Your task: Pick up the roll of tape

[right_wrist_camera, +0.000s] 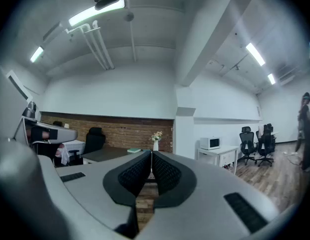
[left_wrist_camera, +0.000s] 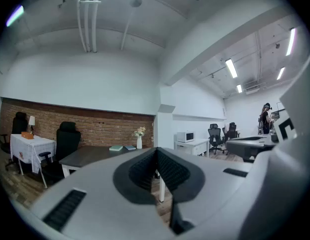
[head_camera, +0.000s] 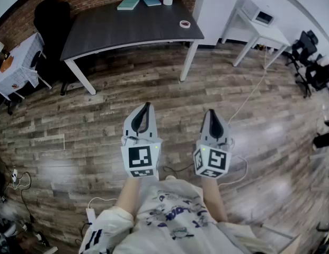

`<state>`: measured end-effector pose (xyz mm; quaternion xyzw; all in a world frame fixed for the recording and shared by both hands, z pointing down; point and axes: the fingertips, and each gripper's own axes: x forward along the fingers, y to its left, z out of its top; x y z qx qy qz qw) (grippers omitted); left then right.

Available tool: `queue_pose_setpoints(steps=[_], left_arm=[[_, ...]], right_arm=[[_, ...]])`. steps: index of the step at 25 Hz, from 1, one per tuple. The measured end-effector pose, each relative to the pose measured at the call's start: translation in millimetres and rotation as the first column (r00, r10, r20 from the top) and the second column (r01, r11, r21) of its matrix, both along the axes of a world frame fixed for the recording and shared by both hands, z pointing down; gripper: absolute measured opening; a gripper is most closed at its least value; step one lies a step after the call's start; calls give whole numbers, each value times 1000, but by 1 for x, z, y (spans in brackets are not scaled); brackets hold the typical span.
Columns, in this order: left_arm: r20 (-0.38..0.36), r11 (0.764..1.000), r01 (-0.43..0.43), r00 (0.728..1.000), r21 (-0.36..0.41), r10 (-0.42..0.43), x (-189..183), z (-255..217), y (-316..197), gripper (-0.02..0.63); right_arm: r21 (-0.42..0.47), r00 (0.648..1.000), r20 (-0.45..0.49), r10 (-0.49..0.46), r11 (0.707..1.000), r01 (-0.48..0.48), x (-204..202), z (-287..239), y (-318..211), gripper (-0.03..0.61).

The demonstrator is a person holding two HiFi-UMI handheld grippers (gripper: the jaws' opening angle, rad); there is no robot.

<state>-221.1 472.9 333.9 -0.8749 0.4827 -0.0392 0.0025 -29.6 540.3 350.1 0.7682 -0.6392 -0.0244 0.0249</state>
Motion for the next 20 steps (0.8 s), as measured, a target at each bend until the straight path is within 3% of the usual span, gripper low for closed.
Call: queue_pose_setpoints(steps=[5,20], left_arm=[[-28,1000,8,1000,-8,-8,2,-1,3,3],[-23,1000,6,1000,-11,-6,-11,6,-4,2]], right_arm=[[1,1000,2,2,1000,-2,2,0,3,12],[-6,1000,4,5,1000,-5,-13,6,-4,12]])
